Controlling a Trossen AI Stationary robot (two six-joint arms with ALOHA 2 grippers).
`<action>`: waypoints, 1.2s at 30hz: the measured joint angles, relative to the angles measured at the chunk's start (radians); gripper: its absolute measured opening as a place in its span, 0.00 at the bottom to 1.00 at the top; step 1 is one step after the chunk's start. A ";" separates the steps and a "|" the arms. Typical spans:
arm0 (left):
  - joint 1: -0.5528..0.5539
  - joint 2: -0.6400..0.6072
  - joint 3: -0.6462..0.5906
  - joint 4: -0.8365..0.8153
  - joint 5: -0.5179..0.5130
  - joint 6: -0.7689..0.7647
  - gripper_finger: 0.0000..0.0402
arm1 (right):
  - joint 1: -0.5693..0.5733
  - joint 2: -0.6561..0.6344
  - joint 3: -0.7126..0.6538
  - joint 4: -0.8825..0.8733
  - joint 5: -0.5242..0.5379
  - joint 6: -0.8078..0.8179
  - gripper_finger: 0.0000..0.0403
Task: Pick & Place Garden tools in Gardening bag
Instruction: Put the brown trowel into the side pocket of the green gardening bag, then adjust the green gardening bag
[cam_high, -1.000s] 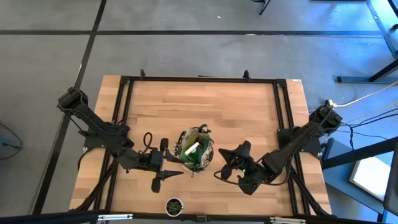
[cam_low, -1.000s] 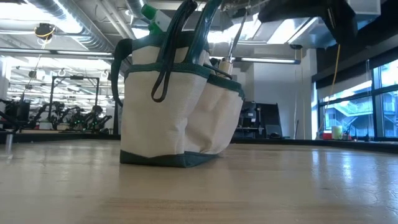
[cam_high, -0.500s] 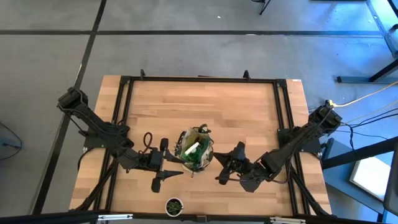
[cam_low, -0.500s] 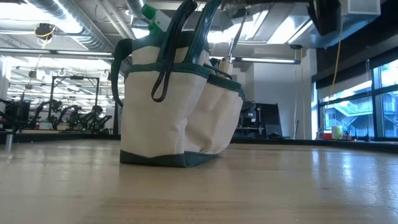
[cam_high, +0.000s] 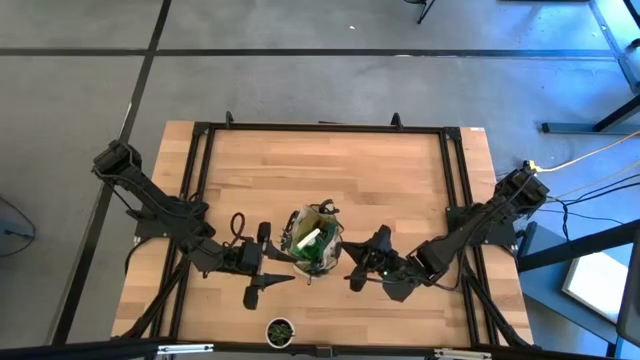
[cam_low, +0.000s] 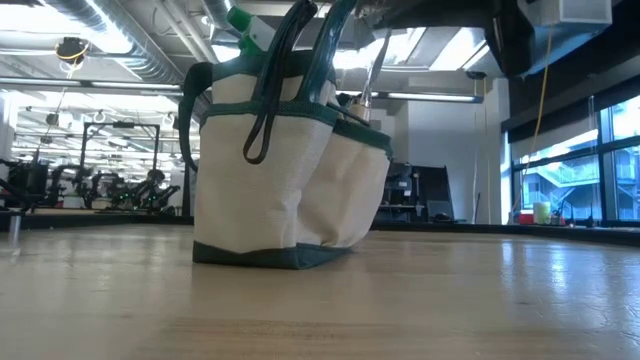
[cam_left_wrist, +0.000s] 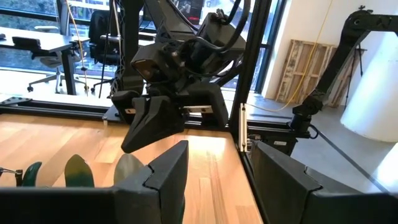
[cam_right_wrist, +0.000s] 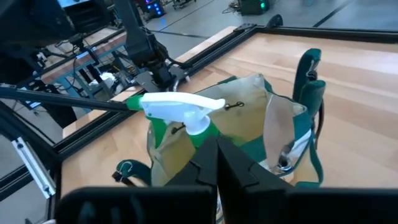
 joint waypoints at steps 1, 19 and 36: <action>0.000 0.000 0.000 0.000 0.000 0.000 0.43 | 0.000 0.000 0.000 0.003 -0.002 -0.002 0.00; 0.000 0.000 0.000 0.000 0.000 0.000 0.43 | -0.047 0.042 0.000 0.014 -0.142 0.026 0.00; 0.000 0.000 0.000 0.000 -0.001 0.008 0.43 | -0.051 0.042 0.000 0.007 -0.156 0.005 0.00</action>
